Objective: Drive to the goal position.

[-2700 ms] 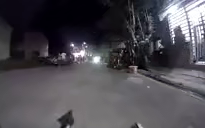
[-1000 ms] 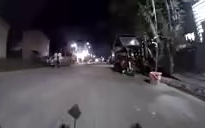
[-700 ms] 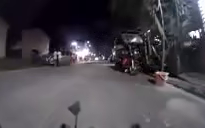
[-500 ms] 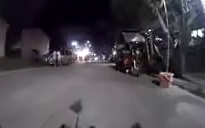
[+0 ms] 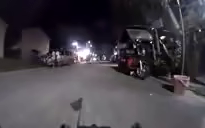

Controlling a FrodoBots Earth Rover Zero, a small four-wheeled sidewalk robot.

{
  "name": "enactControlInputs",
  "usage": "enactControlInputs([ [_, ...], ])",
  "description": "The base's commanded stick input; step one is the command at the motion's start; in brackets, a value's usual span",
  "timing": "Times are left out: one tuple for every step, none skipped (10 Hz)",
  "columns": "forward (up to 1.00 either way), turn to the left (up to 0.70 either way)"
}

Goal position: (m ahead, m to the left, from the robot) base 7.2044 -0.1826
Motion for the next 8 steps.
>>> enactControlInputs([
  [0.85,0.0],
  [0.85,0.0],
  [0.85,0.0],
  [0.85,0.0],
  [0.85,0.0],
  [0.85,0.0],
  [0.85,0.0],
  [0.85,0.0],
])
